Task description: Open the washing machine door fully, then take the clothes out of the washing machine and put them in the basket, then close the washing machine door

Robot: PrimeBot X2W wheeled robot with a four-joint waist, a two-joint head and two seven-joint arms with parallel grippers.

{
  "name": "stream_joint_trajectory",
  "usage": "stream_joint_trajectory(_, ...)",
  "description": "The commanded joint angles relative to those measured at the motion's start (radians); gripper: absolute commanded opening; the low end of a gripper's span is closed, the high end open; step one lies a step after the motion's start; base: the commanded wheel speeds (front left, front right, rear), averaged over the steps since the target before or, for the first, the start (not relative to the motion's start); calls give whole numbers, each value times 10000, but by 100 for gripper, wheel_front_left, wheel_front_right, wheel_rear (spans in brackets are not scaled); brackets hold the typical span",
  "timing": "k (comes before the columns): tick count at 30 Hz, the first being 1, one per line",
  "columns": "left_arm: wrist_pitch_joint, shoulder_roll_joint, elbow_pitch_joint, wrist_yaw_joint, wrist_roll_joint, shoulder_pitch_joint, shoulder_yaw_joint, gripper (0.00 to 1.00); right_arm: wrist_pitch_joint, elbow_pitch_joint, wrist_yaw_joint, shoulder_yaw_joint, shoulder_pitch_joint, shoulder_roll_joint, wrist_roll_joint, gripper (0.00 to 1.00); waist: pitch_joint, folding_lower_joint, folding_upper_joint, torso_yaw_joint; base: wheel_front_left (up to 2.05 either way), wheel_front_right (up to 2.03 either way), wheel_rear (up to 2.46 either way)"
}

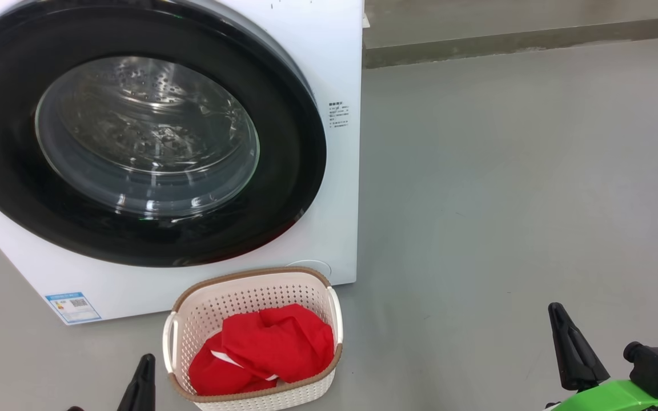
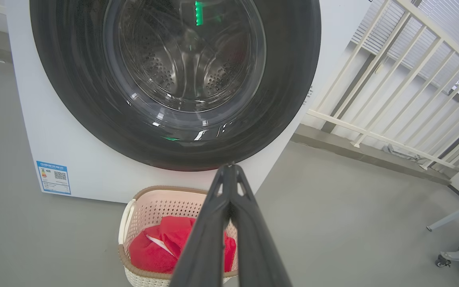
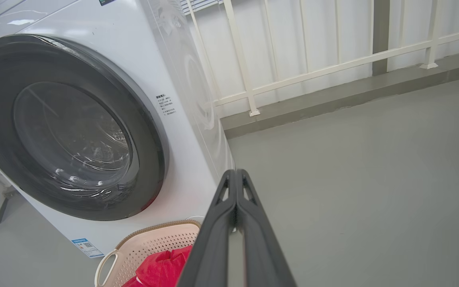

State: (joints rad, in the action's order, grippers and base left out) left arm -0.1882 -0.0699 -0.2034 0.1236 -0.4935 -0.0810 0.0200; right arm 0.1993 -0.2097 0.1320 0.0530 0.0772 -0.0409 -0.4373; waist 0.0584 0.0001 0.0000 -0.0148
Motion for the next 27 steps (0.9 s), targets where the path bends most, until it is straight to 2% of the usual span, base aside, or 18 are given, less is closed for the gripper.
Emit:
stream_joint_trajectory(1,60,-27,186,13,-353,442,153,0,-100,210,-4,60,-490,-91,-360,0,-12,-1,0,3,0,0,0)
stream_joint_trajectory(27,778,27,39,27,-2978,794,344,0,-836,74,-6,194,-821,-91,-3119,0,-159,-1,0,39,0,0,0)
